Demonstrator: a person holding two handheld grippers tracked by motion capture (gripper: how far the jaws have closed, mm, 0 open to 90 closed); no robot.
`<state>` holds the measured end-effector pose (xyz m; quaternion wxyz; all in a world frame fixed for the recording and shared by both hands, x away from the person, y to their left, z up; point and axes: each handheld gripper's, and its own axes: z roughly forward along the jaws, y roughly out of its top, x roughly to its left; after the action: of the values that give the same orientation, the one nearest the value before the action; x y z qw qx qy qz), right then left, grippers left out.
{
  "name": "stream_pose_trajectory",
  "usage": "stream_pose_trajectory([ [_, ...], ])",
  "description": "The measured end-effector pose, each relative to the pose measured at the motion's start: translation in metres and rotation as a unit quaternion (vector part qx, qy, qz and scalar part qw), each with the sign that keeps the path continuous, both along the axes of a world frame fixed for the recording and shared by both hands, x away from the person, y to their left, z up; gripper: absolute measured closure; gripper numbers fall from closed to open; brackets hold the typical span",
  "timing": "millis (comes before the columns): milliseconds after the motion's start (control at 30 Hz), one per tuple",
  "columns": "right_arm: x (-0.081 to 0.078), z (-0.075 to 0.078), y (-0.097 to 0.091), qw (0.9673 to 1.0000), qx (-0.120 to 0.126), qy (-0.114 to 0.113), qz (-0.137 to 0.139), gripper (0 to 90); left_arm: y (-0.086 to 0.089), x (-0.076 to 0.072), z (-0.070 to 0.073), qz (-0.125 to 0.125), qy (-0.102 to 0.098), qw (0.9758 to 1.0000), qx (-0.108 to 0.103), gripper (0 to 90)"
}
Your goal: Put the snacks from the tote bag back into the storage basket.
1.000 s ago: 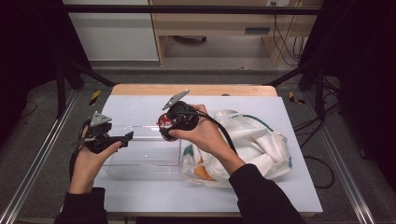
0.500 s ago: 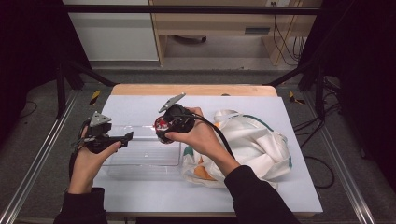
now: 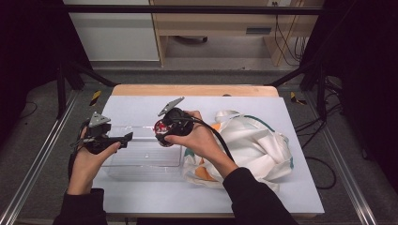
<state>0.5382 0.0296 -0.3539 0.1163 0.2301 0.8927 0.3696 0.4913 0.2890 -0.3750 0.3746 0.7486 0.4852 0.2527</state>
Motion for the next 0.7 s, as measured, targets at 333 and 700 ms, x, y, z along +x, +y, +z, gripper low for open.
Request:
stream_pose_trajectory([
  [333,0.000,-0.010,-0.004,1.0000,-0.001,0.005,-0.002,26.2,0.000,0.000,0.000,0.000,0.000,1.0000,0.000,9.9],
  [700,0.001,-0.017,-0.010,0.9999,-0.002,0.011,-0.007,26.2,-0.001,0.000,0.000,-0.002,0.001,1.0000,0.002,9.9],
])
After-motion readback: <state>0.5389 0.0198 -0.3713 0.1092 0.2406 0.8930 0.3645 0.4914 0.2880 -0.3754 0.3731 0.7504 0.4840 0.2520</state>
